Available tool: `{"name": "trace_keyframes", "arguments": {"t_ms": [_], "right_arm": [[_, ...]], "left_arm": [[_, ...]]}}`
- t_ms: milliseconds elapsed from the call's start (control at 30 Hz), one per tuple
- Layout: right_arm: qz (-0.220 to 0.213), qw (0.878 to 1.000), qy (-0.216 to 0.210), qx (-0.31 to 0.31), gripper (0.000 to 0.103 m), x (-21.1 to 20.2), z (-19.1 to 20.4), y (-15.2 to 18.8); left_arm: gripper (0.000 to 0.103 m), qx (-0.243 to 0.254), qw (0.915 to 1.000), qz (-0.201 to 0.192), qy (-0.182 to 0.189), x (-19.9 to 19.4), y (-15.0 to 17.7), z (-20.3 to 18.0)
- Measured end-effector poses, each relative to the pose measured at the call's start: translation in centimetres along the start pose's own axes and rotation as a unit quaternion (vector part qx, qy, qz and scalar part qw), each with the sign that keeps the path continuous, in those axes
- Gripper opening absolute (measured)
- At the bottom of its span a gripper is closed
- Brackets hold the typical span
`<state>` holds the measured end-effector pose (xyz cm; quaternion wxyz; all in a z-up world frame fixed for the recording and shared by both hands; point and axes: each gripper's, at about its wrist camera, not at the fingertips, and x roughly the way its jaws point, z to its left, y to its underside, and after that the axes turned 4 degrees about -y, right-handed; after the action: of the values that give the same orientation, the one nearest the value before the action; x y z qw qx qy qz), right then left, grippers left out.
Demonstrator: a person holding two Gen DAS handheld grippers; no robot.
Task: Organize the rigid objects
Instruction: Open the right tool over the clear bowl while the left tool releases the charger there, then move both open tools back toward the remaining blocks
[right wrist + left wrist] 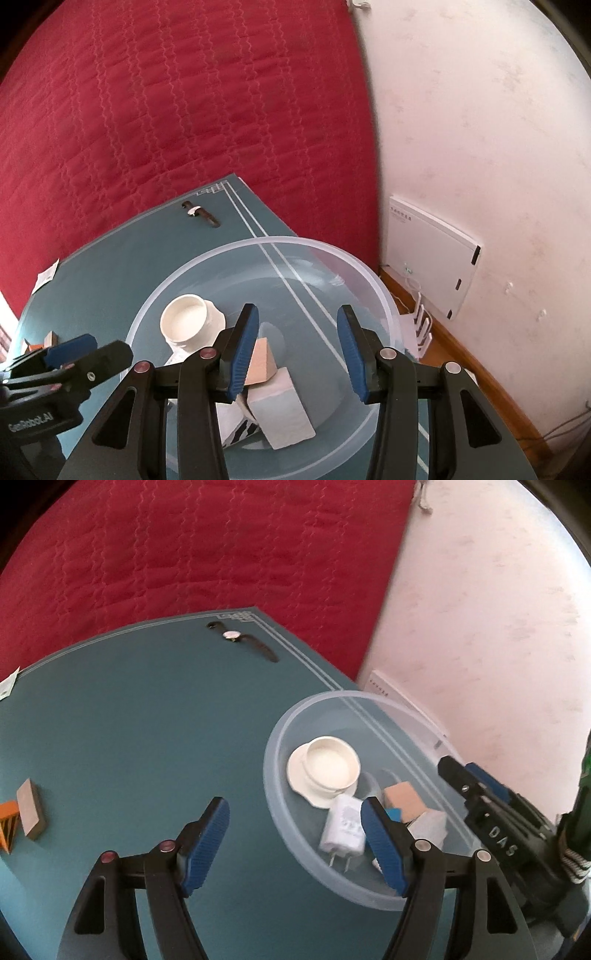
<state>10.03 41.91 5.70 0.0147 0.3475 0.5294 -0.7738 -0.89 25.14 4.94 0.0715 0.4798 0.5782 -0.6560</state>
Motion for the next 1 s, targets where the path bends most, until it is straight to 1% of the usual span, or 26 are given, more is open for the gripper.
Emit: {"name": "trace_keyframes", "arguments": {"t_ms": [67,167,400,500,767,1000], "right_arm": [[0.001,1.000,-0.001,-0.002,0.046,-0.1,0.1,0.1],[0.002,1.000,-0.003,-0.004,0.046,-0.1,0.4,0.2],[-0.006,1.000,-0.004,-0.017,0.046,-0.9,1.2,0.5],[-0.009,1.000,-0.006,-0.026,0.046,-1.1,1.9,0.7],[-0.023,0.998,-0.009,-0.056,0.047,-2.4,4.2,1.5],[-0.024,0.997,-0.020,-0.077,0.048,-3.0,6.1,2.0]], "left_arm": [[0.079,0.002,0.9999,0.000,-0.012,-0.1,0.3,0.1],[0.085,0.005,0.9995,-0.005,-0.031,0.0,0.4,0.5],[0.092,0.001,0.9973,-0.025,-0.069,-0.6,0.6,2.3],[0.093,0.000,0.9959,-0.029,-0.086,-0.9,0.7,3.2],[0.093,-0.016,0.9931,-0.033,-0.111,-2.1,1.5,5.8],[0.094,-0.043,0.9891,-0.036,-0.136,-3.1,2.1,8.7]]}}
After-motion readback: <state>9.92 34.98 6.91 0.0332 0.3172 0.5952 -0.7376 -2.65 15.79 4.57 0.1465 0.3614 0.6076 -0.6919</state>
